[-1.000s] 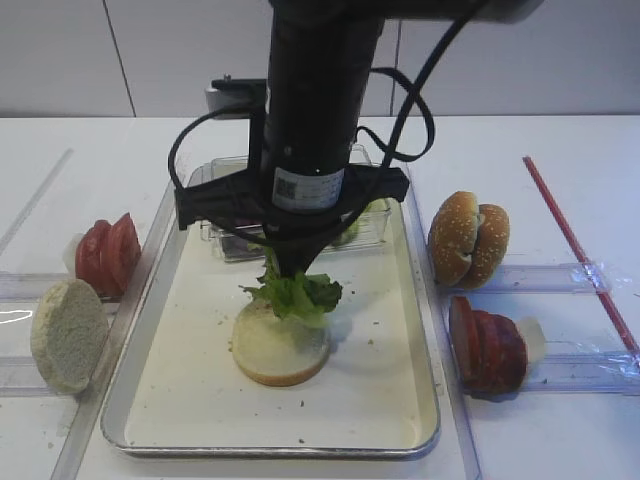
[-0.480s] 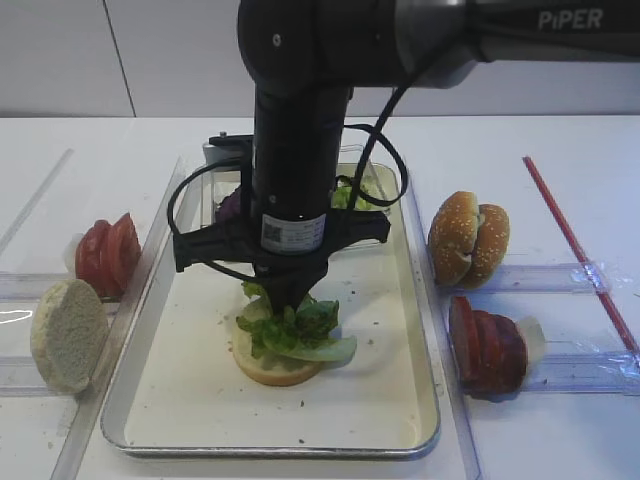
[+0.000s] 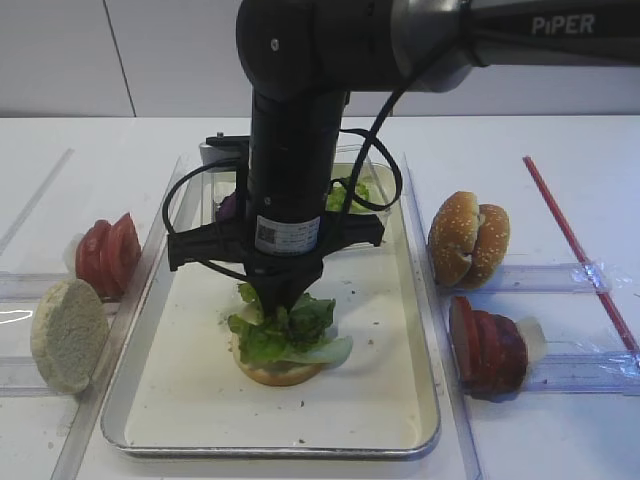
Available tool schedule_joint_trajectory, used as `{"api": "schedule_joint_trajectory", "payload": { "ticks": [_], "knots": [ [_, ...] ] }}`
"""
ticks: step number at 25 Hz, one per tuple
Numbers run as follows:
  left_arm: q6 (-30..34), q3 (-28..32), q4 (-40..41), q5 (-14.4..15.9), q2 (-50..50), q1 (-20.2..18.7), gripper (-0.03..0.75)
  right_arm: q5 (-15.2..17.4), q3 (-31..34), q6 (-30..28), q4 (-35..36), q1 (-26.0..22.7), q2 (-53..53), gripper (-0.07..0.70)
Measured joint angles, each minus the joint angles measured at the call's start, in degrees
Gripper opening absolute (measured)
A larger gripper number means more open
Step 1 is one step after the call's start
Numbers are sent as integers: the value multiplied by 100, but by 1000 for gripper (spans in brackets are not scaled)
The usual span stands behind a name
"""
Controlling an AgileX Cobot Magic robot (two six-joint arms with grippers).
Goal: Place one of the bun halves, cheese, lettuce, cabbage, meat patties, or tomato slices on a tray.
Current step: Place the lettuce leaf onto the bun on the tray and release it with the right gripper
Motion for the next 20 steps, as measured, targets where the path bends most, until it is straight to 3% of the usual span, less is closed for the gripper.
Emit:
{"api": "schedule_joint_trajectory", "payload": {
  "ticks": [12,20],
  "knots": [
    [3,0,0,0,0,0,293,160,0,0,-6,0,0,442],
    [3,0,0,0,0,0,293,168,-12,11,-6,0,0,486]
  ]
}}
